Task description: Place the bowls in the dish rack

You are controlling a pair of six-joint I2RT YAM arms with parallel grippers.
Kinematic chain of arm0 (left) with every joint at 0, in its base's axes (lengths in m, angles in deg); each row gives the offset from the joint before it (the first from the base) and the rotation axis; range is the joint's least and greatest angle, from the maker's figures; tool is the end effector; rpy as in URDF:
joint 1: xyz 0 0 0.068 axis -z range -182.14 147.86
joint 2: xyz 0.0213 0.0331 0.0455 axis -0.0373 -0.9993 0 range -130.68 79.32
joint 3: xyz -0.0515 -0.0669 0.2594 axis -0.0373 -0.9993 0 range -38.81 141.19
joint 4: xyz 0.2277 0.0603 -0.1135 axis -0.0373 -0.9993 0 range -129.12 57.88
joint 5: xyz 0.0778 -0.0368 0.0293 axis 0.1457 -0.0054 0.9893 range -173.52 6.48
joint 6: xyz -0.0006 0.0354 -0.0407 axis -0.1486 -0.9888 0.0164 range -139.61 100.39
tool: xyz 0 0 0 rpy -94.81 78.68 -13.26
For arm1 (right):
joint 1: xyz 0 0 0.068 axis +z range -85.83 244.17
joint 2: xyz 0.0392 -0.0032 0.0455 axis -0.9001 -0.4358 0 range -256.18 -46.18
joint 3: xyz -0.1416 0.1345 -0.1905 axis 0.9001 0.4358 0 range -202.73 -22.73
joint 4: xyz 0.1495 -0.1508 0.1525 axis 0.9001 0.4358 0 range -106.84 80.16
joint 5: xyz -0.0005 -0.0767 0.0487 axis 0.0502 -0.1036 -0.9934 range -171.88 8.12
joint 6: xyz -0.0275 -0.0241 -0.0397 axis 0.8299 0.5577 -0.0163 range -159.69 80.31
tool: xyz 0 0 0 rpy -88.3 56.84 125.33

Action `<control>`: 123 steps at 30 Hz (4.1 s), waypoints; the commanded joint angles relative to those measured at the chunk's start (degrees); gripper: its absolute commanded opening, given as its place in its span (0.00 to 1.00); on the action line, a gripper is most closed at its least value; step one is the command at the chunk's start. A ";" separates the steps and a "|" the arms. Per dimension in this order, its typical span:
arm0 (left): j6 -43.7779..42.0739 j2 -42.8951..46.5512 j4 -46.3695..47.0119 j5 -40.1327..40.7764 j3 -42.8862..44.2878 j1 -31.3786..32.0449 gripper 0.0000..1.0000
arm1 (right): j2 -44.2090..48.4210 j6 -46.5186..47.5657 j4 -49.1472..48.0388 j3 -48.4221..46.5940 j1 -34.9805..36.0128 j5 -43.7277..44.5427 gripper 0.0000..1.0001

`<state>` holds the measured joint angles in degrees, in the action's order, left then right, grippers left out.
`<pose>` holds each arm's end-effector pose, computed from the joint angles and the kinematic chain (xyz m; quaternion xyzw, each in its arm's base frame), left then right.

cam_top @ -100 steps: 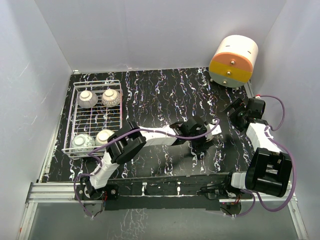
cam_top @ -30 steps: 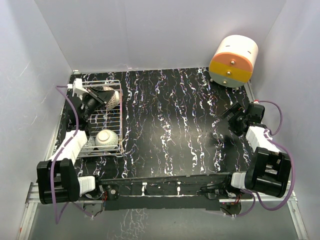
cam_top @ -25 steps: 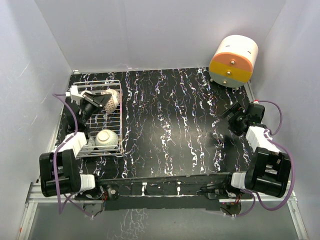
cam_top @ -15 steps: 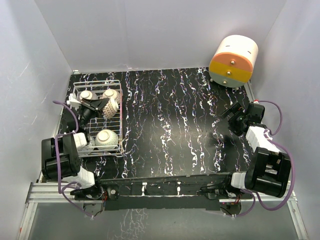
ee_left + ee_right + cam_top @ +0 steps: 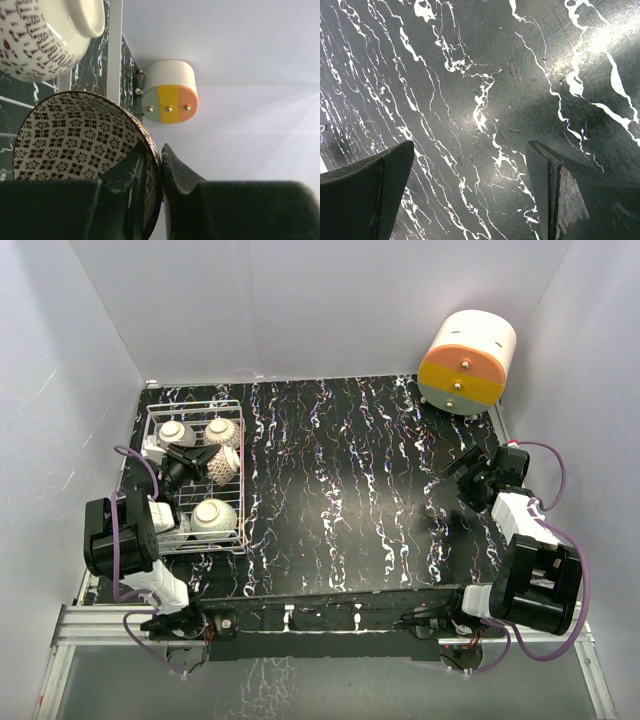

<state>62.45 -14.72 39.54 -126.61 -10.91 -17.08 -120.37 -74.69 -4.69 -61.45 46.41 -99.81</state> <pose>0.2885 0.0518 0.1867 -0.2881 0.6179 -0.5864 0.4374 0.2462 -0.0672 0.1945 0.3587 0.8501 0.1972 0.3313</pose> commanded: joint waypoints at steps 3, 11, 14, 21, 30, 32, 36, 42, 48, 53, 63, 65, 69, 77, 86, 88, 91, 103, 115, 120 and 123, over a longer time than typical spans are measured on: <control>-4.53 2.38 -10.90 -2.19 3.44 -1.12 0.00 | 0.85 0.43 -2.95 0.29 -0.35 0.57 0.97; -1.34 -1.03 -7.01 -1.73 0.97 -2.22 0.00 | 0.52 0.20 -3.48 0.41 -0.35 0.18 0.97; -3.32 -1.25 -11.84 -1.20 0.79 -3.27 0.00 | 0.67 0.20 -3.40 0.32 -0.35 0.18 0.97; -12.46 0.09 -30.33 1.40 2.64 -3.98 0.08 | 0.53 0.33 -3.52 0.49 -0.35 0.18 0.97; -13.56 -0.02 -34.45 2.39 2.15 -5.83 0.03 | 0.45 0.21 -3.35 0.27 -0.35 0.17 0.97; -11.34 -1.51 -30.68 1.28 1.16 -5.98 0.00 | 0.52 0.20 -3.35 0.36 -0.35 0.27 0.97; -7.83 -3.80 -25.47 0.37 -0.65 -6.02 0.00 | 0.52 0.20 -3.35 0.40 -0.35 0.35 0.97; -5.35 -4.45 -20.26 0.19 -1.66 -6.08 0.00 | 0.43 0.20 -3.44 0.56 -0.35 0.53 0.97; -0.46 -3.38 -12.81 -1.19 -1.29 -5.51 0.00 | 0.46 0.11 -3.36 0.57 -0.35 0.84 0.97; -1.64 -1.68 -17.45 -0.81 1.71 -2.21 0.00 | 0.53 0.11 -3.35 0.50 -0.35 1.05 0.97; 0.05 -7.64 -14.57 -0.52 4.27 2.22 0.00 | 1.05 0.29 -2.92 0.70 -0.35 1.59 0.97; -1.13 -7.81 -16.67 -0.38 4.15 2.06 0.00 | 1.06 0.29 -3.00 0.66 -0.35 1.67 0.98; -3.94 -8.01 -21.48 0.04 3.29 1.26 0.00 | 0.74 0.37 -3.20 0.82 -0.35 1.51 0.98; -13.87 -2.15 -38.16 4.43 2.71 -1.04 0.29 | 0.54 0.33 -3.61 1.11 -0.35 0.98 0.98; -18.68 -0.38 -46.14 5.81 3.77 -2.59 0.49 | 0.61 0.34 -3.62 1.06 -0.35 0.71 0.98; -18.84 -0.19 -46.06 5.86 3.46 -2.70 0.49 | 0.62 0.31 -3.62 1.02 -0.35 0.74 0.98; -19.30 0.37 -46.48 6.33 3.13 -2.90 0.41 | 0.61 0.20 -3.60 0.99 -0.35 0.66 0.98; -22.51 4.06 -50.78 7.71 4.98 -3.69 0.00 | 0.45 0.08 -3.77 1.11 -0.35 0.62 0.98; -30.65 8.72 -62.59 9.89 9.43 -5.93 0.00 | 0.27 -0.15 -4.32 1.37 -0.35 0.18 0.98; -31.62 9.09 -63.50 9.79 8.42 -6.03 0.00 | 0.31 -0.08 -4.32 1.47 -0.35 0.08 0.98; -32.94 10.60 -65.00 11.03 7.84 -6.07 0.00 | 0.43 -0.01 -4.32 1.64 -0.35 0.00 0.98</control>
<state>37.76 -4.08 -13.55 -123.51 0.08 -22.63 -120.44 -74.74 -5.55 -60.32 46.41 -99.46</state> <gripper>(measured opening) 0.449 0.975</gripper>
